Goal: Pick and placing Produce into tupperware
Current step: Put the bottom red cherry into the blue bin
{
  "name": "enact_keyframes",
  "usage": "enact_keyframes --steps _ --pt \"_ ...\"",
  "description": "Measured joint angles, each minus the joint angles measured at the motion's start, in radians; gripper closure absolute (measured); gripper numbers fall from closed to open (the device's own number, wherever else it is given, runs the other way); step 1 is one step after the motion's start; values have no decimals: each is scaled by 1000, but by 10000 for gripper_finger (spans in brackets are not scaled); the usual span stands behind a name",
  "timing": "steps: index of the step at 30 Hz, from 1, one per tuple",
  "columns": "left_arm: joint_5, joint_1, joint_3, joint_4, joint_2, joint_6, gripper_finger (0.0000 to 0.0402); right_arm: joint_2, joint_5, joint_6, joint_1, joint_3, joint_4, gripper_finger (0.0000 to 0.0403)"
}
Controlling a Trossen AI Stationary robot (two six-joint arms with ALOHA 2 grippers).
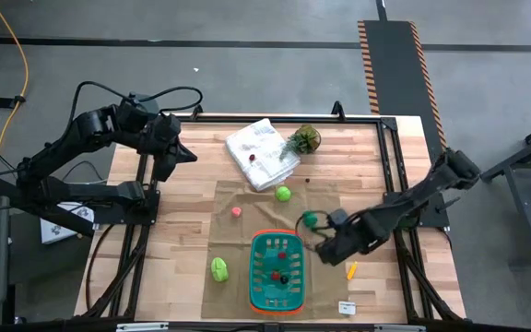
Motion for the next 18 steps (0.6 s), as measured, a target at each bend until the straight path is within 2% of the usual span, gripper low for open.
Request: enact_keyframes --steps 3,6,11,14,18 --pt "0 0 0 0 5 2 401 -105 70 42 -9 -28 -54 204" --pt "0 0 0 -1 11 5 401 -217 80 102 -33 -95 -46 204" --pt "-1 0 0 -9 22 4 401 -356 53 226 -60 -254 122 204" --pt "0 0 0 -11 25 4 401 -368 29 288 -55 -317 239 204" --pt "0 0 0 -11 24 4 401 -316 -41 322 -40 -348 327 204"
